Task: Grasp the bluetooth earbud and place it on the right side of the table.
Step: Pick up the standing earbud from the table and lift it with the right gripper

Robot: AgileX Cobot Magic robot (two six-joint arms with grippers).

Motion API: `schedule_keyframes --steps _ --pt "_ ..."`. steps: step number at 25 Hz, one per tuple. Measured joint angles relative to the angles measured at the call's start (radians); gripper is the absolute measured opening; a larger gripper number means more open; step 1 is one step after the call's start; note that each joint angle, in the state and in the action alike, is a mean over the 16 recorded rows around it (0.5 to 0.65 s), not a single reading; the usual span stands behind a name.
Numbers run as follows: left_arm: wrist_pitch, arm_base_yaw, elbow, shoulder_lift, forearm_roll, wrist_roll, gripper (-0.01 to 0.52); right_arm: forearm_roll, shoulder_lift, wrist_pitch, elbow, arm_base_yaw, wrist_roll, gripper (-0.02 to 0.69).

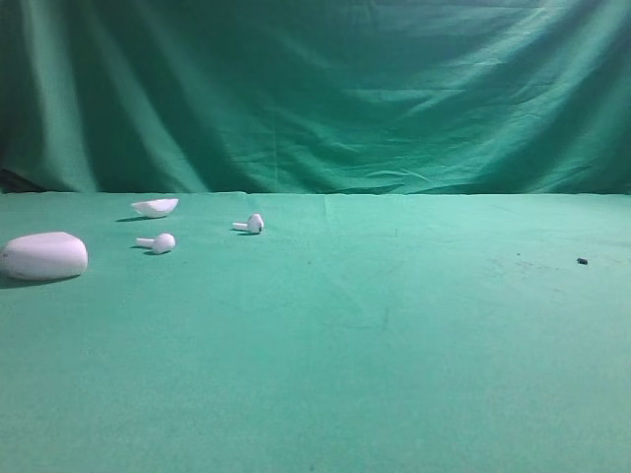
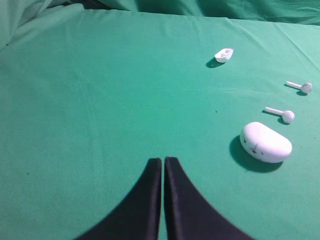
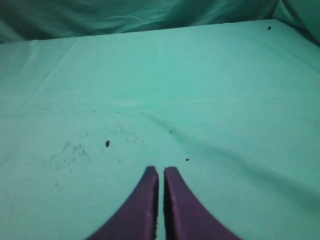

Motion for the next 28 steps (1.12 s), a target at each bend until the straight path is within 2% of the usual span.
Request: schedule_keyframes --steps 19,28 --pt "0.0 0.0 0.0 0.0 0.0 0.0 0.0 0.004 0.0 -0.007 0.0 0.0 0.001 0.0" --pt "0.0 0.0 0.0 0.0 0.0 0.0 0.0 0.064 0.008 -0.177 -0.025 0.0 0.022 0.0"
